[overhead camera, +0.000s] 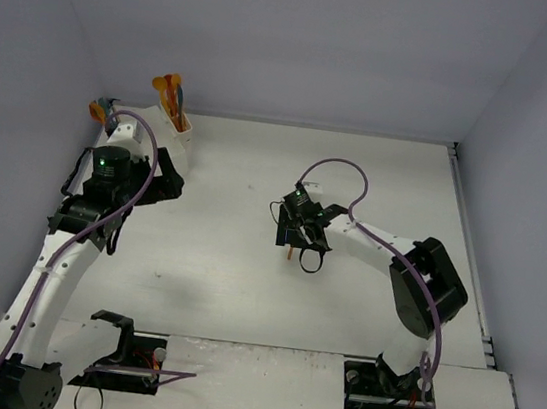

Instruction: Sort the eating utensils into containers

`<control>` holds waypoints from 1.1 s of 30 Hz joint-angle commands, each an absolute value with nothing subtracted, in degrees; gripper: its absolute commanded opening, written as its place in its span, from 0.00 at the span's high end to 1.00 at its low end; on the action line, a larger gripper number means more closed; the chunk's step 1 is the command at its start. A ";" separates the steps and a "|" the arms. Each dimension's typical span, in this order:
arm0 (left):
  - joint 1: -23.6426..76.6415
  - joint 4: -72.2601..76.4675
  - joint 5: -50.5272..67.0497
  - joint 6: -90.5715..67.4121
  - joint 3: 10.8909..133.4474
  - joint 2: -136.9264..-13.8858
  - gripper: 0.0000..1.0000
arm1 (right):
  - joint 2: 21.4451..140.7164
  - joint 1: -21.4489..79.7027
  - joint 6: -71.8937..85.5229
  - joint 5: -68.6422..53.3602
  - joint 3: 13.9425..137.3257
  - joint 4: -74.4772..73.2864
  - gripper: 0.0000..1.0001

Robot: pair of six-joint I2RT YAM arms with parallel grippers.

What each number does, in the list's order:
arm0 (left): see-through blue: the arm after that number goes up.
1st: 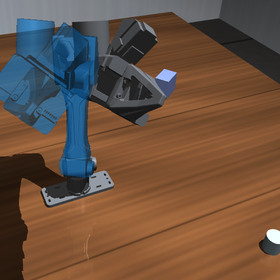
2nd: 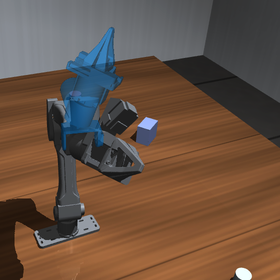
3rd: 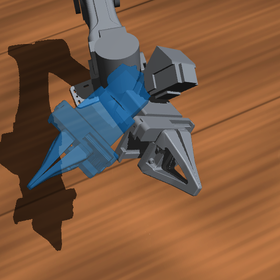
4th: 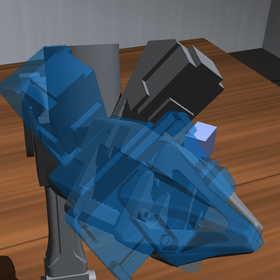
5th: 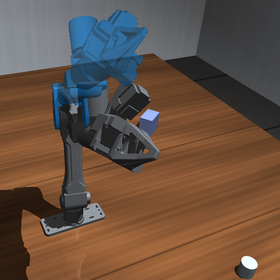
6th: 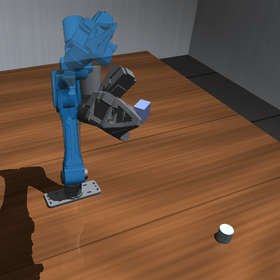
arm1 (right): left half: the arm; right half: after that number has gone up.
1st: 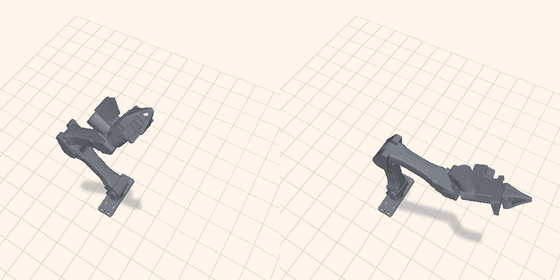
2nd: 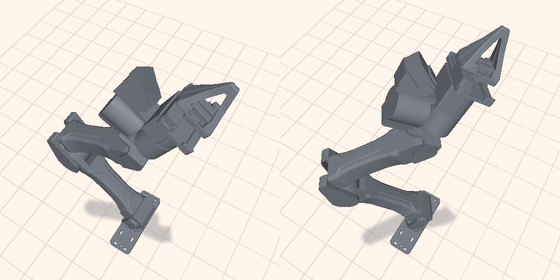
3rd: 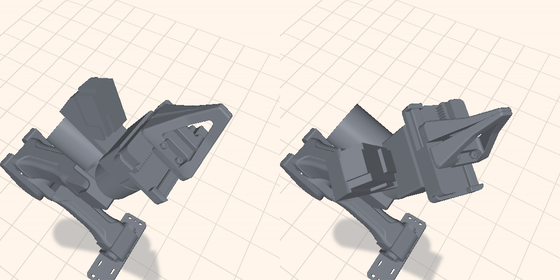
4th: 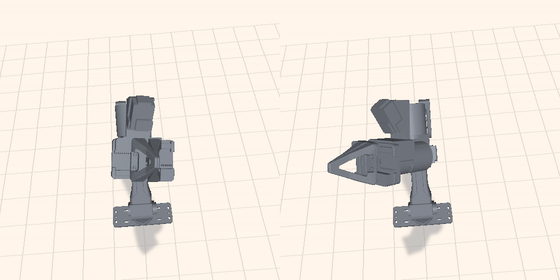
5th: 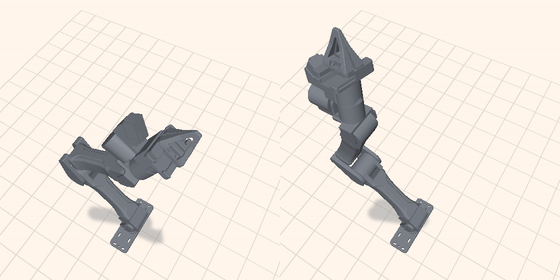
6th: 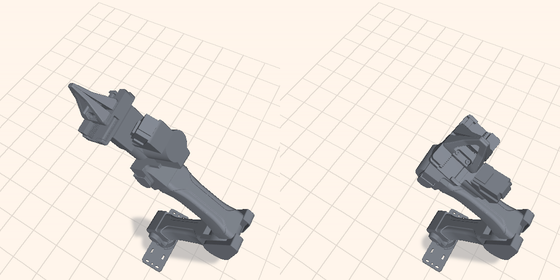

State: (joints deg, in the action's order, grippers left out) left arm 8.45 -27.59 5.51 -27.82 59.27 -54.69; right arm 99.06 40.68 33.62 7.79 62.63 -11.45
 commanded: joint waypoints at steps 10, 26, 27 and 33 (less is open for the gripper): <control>10.81 -30.67 10.45 -31.37 60.73 -52.37 0.16 | 104.32 42.19 40.42 11.42 62.50 -12.30 0.64; 27.69 -19.72 13.33 -38.77 66.06 -63.43 0.16 | 90.97 41.99 33.01 13.86 56.67 -10.39 1.00; 29.21 -18.86 13.16 -39.22 66.46 -64.29 0.16 | 88.82 42.28 31.95 13.58 56.30 -9.60 1.00; 33.64 -14.35 11.37 -40.97 68.86 -69.97 0.16 | 73.10 42.88 24.53 3.71 51.43 0.59 1.00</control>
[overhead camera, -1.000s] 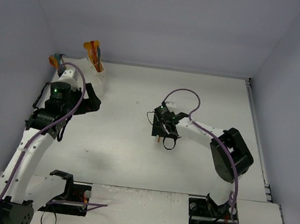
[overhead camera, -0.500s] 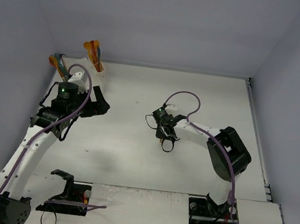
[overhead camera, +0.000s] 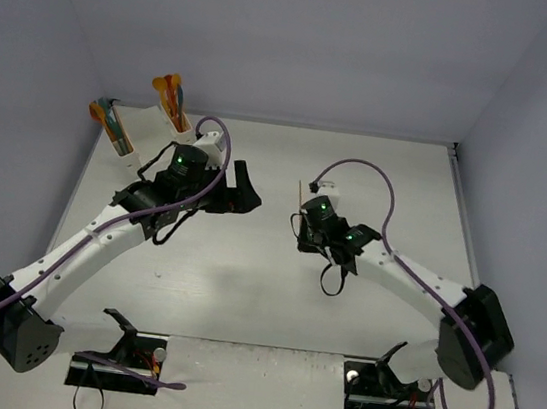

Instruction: Sort the eating utensils into containers

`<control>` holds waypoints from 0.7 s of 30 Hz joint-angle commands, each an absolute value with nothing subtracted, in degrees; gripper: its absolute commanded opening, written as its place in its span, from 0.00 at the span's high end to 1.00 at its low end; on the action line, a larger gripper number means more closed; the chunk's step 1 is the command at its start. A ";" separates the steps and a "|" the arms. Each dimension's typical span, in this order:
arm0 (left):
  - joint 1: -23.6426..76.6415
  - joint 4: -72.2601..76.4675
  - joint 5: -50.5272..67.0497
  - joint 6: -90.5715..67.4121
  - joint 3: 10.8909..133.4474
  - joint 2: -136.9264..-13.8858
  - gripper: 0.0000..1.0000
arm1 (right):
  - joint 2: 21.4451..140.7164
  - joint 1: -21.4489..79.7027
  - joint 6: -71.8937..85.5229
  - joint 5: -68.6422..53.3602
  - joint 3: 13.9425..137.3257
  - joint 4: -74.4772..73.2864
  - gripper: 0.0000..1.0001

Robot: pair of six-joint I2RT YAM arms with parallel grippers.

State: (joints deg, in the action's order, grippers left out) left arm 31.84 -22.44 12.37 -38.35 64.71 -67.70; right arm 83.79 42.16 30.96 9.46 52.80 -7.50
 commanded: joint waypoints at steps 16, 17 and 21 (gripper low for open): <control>38.82 -3.90 3.24 -43.58 74.13 -78.34 0.29 | 63.39 44.10 17.93 -9.91 51.22 5.86 1.00; 38.89 -3.73 3.14 -43.82 74.32 -78.77 0.35 | 63.32 44.10 17.91 -9.98 51.26 5.89 1.00; 39.80 -2.89 2.68 -44.47 74.79 -80.20 0.66 | 63.19 44.05 17.67 -10.20 51.57 5.89 1.00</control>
State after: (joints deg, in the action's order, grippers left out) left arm 38.45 -8.71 4.57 -42.96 71.26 -79.75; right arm 64.96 43.72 18.90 -8.55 50.65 1.56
